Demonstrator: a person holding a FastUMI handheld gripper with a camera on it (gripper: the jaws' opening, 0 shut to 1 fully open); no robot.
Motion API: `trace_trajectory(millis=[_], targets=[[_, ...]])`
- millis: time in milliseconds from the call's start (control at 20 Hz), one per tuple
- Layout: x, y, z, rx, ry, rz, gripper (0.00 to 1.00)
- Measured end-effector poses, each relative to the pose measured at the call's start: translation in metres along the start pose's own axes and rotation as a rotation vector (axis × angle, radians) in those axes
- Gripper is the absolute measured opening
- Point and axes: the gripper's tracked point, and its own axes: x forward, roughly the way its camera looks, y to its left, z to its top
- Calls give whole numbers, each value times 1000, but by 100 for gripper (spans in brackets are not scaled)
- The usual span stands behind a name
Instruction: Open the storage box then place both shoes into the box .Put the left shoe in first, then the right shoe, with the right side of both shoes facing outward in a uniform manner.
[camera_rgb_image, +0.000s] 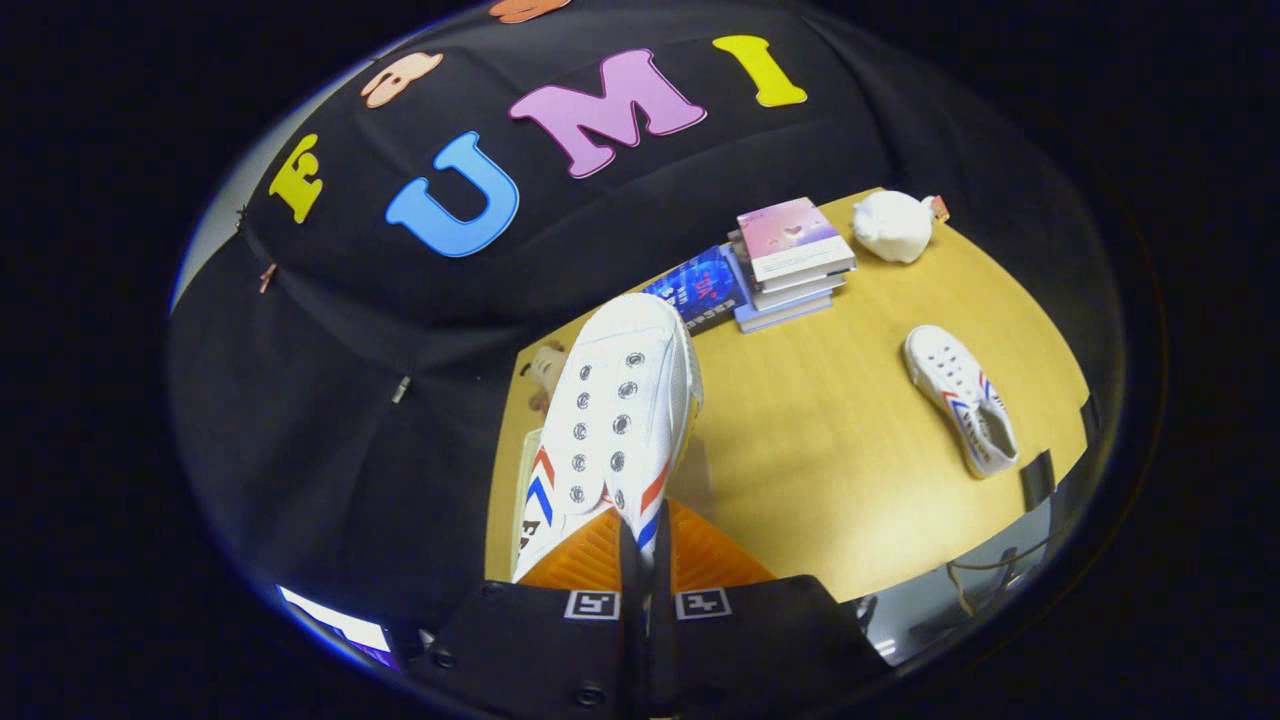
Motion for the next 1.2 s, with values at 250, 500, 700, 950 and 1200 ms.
trace_trajectory(millis=[250,500,700,950,1200], targets=[[44,43,-46,-43,89,21,5],[84,50,-84,-88,177,-12,5],[112,38,-113,-98,251,-80,5],[148,29,-120,-136,312,-157,5],[181,13,-140,-206,377,-227,5]])
